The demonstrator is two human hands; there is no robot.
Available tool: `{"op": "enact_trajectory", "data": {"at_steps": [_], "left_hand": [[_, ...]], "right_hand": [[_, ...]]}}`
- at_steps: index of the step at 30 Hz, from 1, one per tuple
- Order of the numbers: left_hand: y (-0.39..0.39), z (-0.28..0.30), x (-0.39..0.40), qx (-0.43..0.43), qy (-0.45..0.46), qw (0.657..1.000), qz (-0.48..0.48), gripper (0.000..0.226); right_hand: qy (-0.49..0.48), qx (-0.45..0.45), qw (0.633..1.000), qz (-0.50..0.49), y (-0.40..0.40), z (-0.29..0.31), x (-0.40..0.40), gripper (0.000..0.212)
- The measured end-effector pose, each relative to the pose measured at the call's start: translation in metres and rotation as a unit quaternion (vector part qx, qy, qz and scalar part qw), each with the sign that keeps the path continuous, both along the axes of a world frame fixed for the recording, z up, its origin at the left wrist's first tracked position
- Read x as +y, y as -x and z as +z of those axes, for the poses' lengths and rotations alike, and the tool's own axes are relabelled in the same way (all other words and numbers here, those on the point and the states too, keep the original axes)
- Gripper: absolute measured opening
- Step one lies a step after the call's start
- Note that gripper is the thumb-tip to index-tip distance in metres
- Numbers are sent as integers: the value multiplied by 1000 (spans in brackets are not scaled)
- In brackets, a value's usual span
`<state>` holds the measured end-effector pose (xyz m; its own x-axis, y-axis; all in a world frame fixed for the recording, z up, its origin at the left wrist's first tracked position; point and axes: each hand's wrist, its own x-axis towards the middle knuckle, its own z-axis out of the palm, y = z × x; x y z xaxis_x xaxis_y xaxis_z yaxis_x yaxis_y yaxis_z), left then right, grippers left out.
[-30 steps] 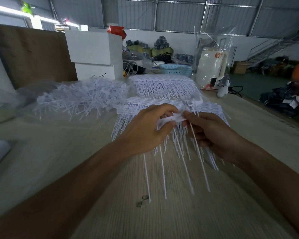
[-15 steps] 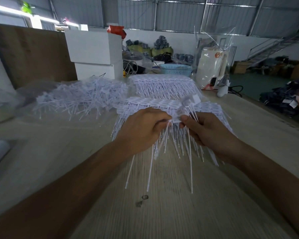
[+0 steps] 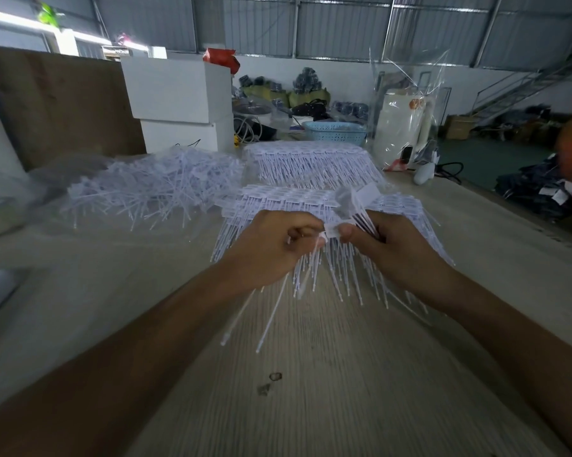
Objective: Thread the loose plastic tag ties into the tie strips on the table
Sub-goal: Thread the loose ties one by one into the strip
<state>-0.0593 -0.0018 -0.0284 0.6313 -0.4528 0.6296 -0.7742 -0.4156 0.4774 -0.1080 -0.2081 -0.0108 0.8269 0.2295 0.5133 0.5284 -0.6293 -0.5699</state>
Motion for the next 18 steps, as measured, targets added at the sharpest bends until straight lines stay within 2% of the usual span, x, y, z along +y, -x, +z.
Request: {"op": "enact_trajectory", "data": {"at_steps": [3, 4, 6, 8, 12, 15, 18], "left_hand": [[5, 1, -3, -18, 28, 999, -9, 29], [5, 2, -4, -24, 38, 999, -6, 28], [5, 3, -3, -25, 57, 998, 11, 21], [4, 5, -1, -19, 57, 998, 35, 23], [9, 6, -1, -22, 49, 997, 53, 23], [12, 3, -5, -20, 48, 997, 57, 22], [13, 3, -7, -23, 41, 997, 67, 22]], "right_hand": [[-55, 35, 998, 16, 0, 1, -3, 52], [-64, 50, 997, 19, 0, 1, -5, 54], [-85, 95, 992, 24, 1, 1, -8, 49], [-103, 142, 984, 34, 1, 1, -8, 34], [-145, 180, 971, 66, 4, 1, -4, 23], [-169, 195, 963, 72, 5, 0, -5, 44], [-196, 203, 956, 76, 5, -2, -3, 48]]}}
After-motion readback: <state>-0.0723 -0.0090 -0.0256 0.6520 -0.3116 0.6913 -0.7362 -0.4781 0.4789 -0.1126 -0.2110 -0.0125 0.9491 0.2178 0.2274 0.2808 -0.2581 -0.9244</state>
